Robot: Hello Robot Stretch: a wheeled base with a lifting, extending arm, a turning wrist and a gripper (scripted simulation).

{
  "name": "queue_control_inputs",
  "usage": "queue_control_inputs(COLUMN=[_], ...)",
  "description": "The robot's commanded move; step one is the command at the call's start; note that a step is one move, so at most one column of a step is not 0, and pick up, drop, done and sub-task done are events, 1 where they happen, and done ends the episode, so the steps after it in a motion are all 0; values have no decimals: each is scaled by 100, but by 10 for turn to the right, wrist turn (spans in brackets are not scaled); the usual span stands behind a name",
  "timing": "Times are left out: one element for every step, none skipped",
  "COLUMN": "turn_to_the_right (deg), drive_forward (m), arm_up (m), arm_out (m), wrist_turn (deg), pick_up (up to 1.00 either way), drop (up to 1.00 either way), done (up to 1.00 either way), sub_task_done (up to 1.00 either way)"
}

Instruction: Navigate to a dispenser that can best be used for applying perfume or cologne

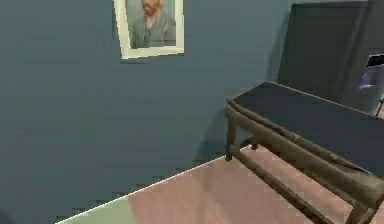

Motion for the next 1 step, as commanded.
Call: queue_control_inputs(turn_to_the_right=[450], drive_forward=[0], arm_up=[0], arm_out=[0], wrist_turn=[0], pick_up=[0], drop=[0], done=[0], sub_task_done=[0])
